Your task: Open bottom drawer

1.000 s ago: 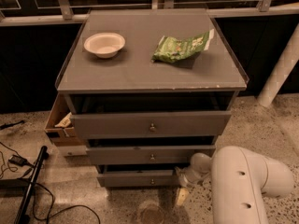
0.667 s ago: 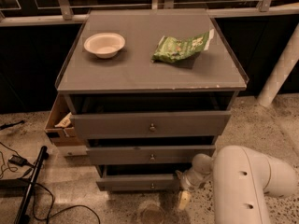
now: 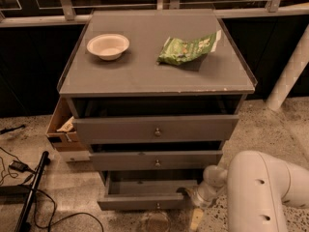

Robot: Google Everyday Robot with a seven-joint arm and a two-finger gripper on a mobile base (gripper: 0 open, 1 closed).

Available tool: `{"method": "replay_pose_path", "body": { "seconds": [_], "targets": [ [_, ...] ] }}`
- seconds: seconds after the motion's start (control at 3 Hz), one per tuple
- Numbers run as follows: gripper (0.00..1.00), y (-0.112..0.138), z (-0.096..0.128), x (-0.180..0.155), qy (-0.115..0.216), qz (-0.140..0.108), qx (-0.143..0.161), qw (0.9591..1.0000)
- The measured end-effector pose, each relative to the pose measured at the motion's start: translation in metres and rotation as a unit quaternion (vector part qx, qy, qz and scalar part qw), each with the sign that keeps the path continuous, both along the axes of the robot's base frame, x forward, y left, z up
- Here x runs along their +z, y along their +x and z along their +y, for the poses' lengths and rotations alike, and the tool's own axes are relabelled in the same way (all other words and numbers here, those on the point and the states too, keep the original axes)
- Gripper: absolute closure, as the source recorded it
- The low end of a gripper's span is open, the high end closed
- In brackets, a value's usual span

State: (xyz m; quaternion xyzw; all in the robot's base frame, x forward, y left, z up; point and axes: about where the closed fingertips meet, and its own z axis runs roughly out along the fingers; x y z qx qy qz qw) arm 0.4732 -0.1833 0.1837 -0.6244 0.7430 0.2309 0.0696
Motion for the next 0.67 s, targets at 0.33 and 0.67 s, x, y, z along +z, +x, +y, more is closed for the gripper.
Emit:
{"method": "replay_pose_path", "body": {
  "seconds": [0.33, 0.67],
  "targets": [
    [0.00, -0.0321, -0.0055, 0.0061, 0.001, 0.034, 0.008, 0.9994],
    [0.00, -0.0321, -0.0055, 0.0061, 0.001, 0.034, 0.008, 0.9994]
  ]
}}
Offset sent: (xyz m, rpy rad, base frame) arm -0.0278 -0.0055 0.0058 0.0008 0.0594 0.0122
